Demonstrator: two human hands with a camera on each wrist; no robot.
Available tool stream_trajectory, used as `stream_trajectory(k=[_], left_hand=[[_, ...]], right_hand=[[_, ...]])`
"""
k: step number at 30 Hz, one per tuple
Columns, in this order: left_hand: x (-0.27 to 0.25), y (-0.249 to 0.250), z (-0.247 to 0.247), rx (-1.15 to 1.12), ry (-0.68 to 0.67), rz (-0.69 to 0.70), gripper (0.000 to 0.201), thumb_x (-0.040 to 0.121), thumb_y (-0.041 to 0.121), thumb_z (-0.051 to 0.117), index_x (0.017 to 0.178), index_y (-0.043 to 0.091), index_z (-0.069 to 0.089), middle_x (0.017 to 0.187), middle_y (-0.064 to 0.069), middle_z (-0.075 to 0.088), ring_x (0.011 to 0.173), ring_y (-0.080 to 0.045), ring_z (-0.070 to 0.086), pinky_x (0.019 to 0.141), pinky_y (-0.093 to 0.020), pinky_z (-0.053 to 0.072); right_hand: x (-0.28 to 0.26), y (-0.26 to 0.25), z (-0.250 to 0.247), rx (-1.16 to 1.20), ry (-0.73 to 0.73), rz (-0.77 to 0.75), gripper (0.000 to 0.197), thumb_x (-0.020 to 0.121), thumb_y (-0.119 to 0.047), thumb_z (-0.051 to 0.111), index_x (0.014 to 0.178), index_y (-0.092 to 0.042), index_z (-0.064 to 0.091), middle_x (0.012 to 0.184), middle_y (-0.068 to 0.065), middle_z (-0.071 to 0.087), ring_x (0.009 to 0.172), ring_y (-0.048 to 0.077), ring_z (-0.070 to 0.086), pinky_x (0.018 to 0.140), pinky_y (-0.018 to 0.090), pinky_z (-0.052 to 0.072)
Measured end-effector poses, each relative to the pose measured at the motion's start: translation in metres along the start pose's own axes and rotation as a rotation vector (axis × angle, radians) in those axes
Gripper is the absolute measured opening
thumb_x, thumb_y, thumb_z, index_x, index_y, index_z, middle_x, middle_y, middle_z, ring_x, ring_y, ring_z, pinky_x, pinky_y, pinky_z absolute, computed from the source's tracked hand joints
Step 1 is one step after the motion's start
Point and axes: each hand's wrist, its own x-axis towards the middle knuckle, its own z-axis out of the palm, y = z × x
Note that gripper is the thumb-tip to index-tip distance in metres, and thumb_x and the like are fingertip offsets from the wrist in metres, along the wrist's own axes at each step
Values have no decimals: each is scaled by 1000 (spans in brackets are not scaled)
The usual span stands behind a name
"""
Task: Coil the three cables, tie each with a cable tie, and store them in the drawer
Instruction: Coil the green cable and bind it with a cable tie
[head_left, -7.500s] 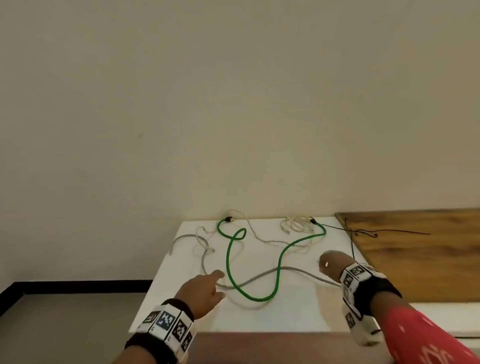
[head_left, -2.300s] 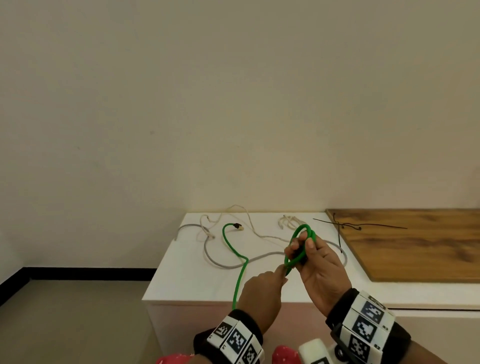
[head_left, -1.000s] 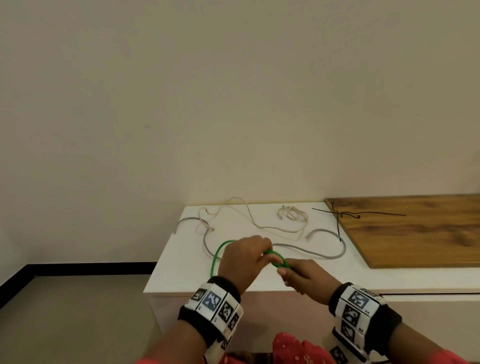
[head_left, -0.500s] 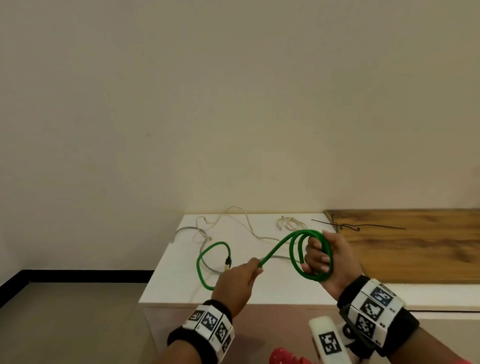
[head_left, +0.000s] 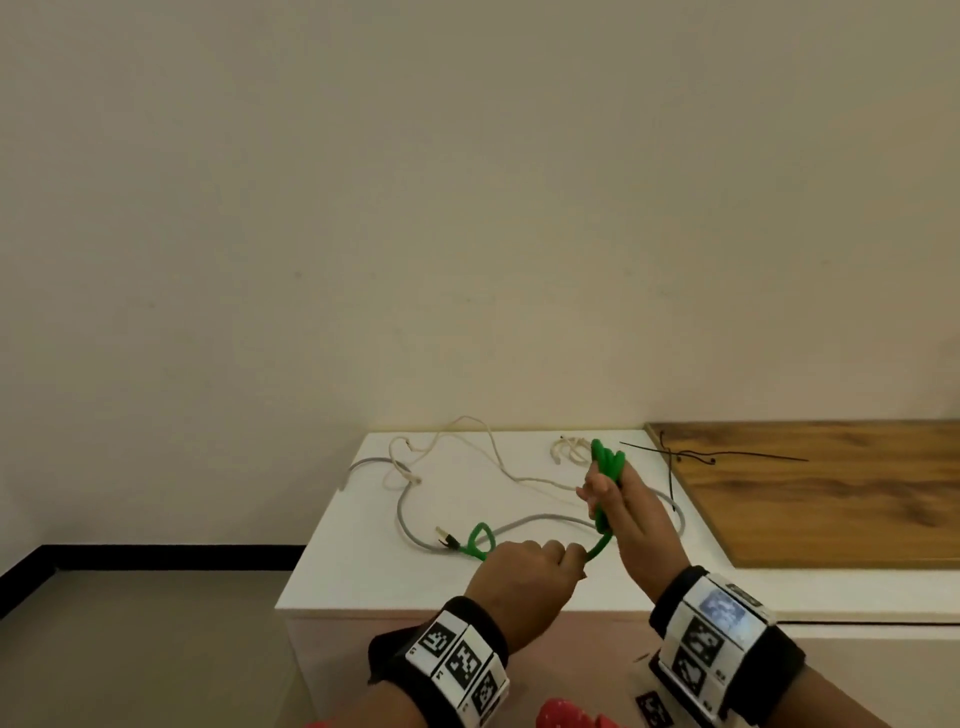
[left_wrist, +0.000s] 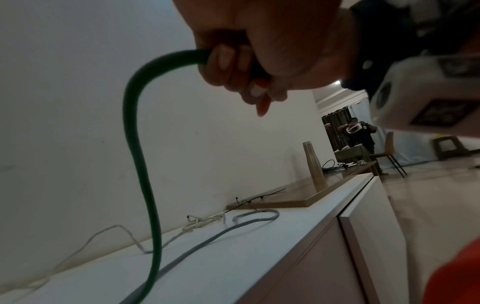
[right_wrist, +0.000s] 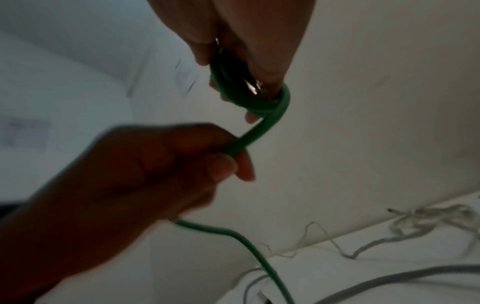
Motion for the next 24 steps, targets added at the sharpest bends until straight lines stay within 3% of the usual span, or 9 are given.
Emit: stream_trajectory(k=[2, 4, 10, 12, 14, 17, 19, 22, 24], left_hand=[[0, -2, -2, -10, 81, -14, 20, 76, 44, 60, 65, 26, 57, 43, 8, 52, 32, -7, 47, 32, -15, 28], [-1, -5, -1, -48, 170, -48, 29, 82, 41, 42, 61, 26, 55, 43, 8, 53, 34, -7, 47, 33, -15, 29], [-3, -16, 2, -111, 303, 16, 22, 85, 36, 39, 73, 23, 52, 53, 8, 57, 42, -8, 50, 35, -19, 36], [-2, -19, -1, -126, 334, 17, 18, 85, 37, 40, 79, 22, 45, 56, 8, 57, 44, -8, 50, 37, -20, 38], [-1, -22, -4, -115, 360, -5, 23, 85, 42, 39, 77, 22, 47, 56, 8, 56, 44, -8, 49, 38, -19, 37], [2, -27, -6, -186, 315, -100, 26, 83, 45, 38, 71, 23, 45, 54, 8, 54, 43, -7, 48, 37, -18, 33], [1, -31, -8, -288, 258, -208, 28, 86, 48, 32, 74, 24, 40, 59, 8, 55, 48, -5, 48, 39, -17, 34], [2, -34, -11, -691, 224, -304, 38, 86, 45, 29, 87, 14, 52, 78, -3, 59, 67, -9, 46, 58, -24, 41], [2, -32, -12, -876, 225, -353, 42, 89, 38, 29, 92, 6, 55, 80, -4, 56, 69, -10, 47, 64, -23, 38]], right_hand=[[-4, 5, 2, -290, -81, -76, 32, 84, -53, 35, 83, -23, 47, 68, -5, 50, 58, 6, 46, 57, 15, 36], [-5, 7, 3, -617, -180, -68, 23, 92, -37, 40, 91, -15, 47, 85, 0, 54, 71, 10, 44, 63, 19, 33], [-3, 4, 1, -970, -395, 46, 26, 98, -27, 33, 108, -8, 47, 114, 7, 59, 101, 24, 54, 71, 25, 31], [-5, 2, 1, -939, -436, 29, 28, 97, -28, 30, 104, -9, 48, 104, 6, 60, 98, 26, 55, 69, 25, 28], [-6, 0, -2, -793, -494, 29, 38, 90, -46, 20, 87, -17, 45, 78, -3, 53, 81, 23, 55, 63, 26, 28], [-8, -3, -4, -705, -632, 34, 50, 76, -67, 14, 75, -24, 41, 64, -13, 39, 59, 0, 42, 55, 15, 29], [-9, -5, -4, -655, -662, 57, 38, 89, -56, 32, 72, -24, 44, 62, -15, 40, 54, -2, 43, 52, 12, 30], [-5, -7, -6, -380, -522, 226, 38, 94, -36, 41, 59, -24, 47, 52, -10, 47, 51, 2, 52, 50, 7, 39], [-1, -9, -7, -133, -497, 365, 42, 95, -32, 41, 57, -15, 48, 39, -9, 43, 37, 4, 45, 55, 20, 51]])
